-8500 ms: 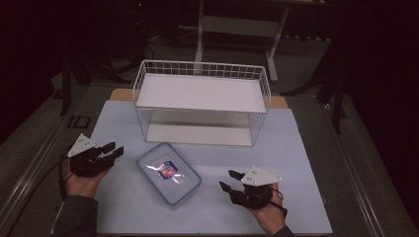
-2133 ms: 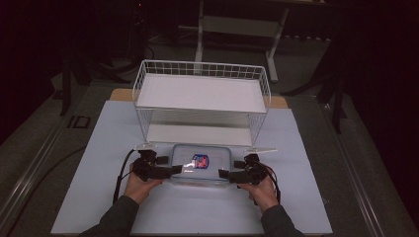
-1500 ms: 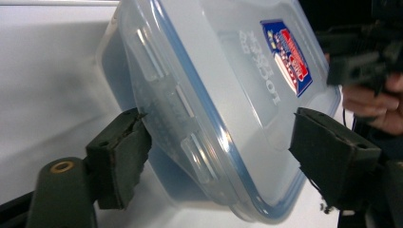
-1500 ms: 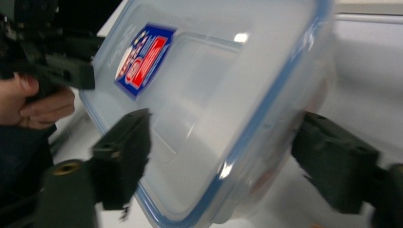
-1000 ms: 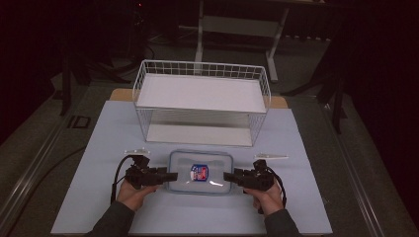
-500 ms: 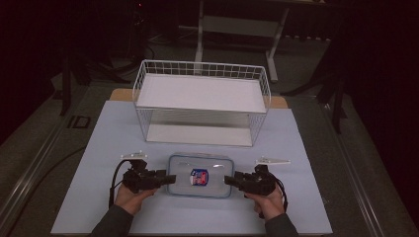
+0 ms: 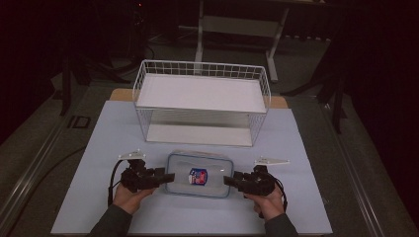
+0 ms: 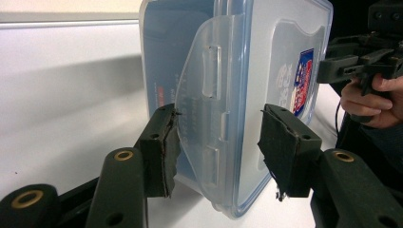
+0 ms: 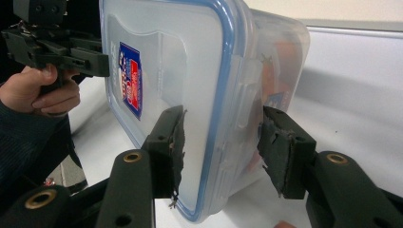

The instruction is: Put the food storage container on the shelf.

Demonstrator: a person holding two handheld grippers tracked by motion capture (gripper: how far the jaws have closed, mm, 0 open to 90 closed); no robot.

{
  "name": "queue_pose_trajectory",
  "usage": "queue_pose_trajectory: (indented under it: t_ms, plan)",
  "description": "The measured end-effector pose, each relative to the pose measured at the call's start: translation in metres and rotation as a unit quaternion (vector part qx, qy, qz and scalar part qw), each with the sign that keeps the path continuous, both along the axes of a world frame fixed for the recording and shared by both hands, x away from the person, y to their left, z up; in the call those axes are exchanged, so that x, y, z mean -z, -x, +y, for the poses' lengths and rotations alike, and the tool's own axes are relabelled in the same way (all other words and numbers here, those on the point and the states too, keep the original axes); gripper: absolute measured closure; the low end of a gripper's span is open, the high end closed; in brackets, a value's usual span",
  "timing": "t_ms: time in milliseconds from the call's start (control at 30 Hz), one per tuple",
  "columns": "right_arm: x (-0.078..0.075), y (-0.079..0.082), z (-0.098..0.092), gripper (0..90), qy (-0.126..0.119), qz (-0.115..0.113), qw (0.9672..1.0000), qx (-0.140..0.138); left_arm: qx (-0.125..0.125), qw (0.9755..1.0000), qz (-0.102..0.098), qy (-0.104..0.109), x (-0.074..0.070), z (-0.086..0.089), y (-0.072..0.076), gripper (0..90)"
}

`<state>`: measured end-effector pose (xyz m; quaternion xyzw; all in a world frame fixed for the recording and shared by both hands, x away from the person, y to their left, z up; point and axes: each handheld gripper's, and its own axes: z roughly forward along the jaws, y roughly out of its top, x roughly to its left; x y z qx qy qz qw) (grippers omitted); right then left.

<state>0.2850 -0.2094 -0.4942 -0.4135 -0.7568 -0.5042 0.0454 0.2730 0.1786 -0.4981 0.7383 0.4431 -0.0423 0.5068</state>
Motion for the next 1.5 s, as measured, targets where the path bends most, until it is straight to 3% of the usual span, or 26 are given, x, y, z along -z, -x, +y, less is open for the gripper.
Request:
queue_pose_trajectory:
  t_ms: [800,1500]
  plan:
    - [-0.014,0.005,-0.003,51.9,-0.004,-0.044,0.999,-0.001,-0.002,0.9989,-0.047,-0.002,-0.012,-0.003,0.008,48.8]
    - [-0.031,0.01,-0.006,51.7,-0.009,-0.096,0.9953,0.001,-0.004,0.9966,-0.082,-0.001,-0.025,-0.006,0.015,49.0]
